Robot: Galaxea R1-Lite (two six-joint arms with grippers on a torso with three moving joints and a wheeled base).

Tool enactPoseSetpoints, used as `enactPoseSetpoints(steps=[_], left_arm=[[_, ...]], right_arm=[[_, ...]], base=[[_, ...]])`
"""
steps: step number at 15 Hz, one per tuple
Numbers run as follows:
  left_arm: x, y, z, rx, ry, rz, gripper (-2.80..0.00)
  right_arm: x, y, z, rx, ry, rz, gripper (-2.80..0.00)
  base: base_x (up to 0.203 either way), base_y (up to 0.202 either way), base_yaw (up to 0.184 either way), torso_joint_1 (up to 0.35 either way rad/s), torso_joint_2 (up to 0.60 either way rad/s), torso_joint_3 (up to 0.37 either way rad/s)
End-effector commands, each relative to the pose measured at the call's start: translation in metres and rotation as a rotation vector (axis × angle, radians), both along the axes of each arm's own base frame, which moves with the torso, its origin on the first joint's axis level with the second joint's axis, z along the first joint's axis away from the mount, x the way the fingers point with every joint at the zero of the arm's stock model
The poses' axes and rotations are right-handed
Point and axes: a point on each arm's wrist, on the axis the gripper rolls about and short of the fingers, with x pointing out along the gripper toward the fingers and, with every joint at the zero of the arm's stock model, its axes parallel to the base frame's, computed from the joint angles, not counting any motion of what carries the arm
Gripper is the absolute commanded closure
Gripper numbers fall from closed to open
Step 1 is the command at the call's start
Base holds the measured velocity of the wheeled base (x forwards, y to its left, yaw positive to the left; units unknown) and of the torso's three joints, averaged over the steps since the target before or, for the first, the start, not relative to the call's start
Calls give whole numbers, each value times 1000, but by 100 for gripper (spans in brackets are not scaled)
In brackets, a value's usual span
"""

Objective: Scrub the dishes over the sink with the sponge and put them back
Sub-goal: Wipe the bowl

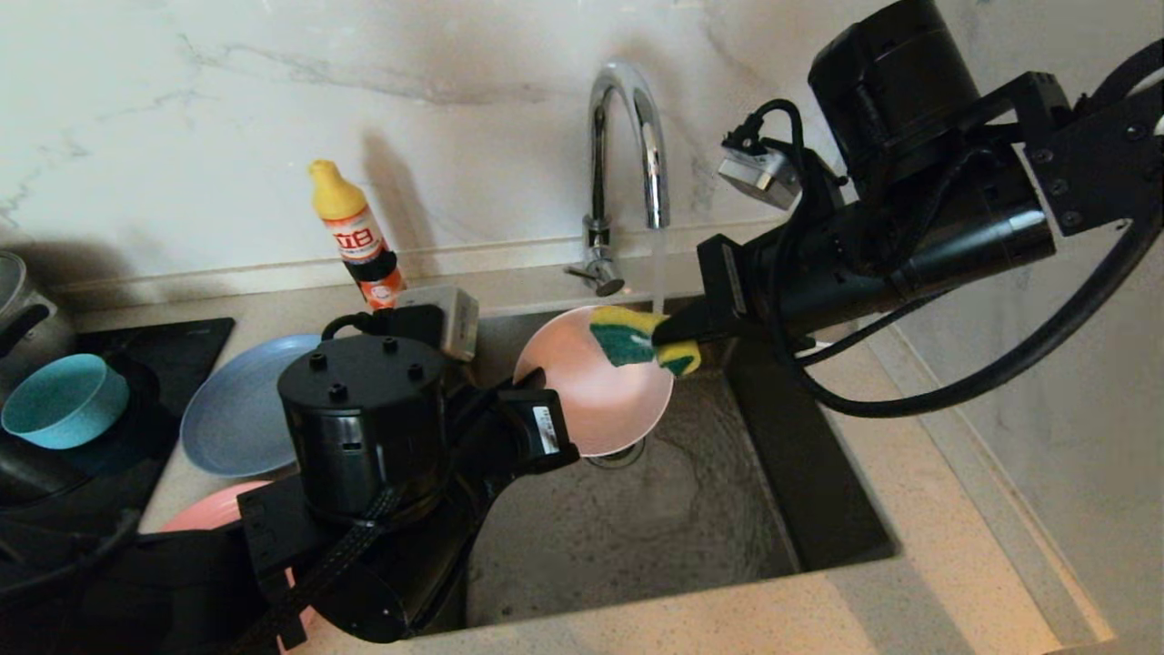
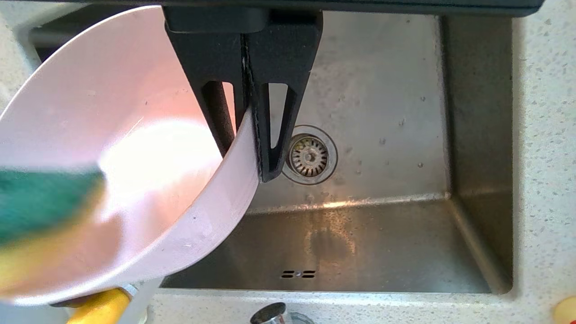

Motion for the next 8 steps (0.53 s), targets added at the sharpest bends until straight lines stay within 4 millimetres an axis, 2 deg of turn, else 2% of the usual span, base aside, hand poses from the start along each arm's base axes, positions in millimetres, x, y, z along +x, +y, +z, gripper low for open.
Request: enactPoseSetpoints(steps=[1, 4, 8], left_arm=[[1, 0, 2, -7, -6, 6, 0], [2, -1, 4, -15, -11, 8, 0], [4, -3, 9, -26, -20, 8, 0]], right_arm=[[-7, -5, 1, -4, 11, -1, 0], [-14, -11, -2, -14, 27, -1, 0], [-20, -13, -15, -46, 75, 5, 0]], base=[[0, 0, 0, 0, 0, 0], [0, 0, 0, 0, 0, 0], [0, 0, 0, 0, 0, 0]])
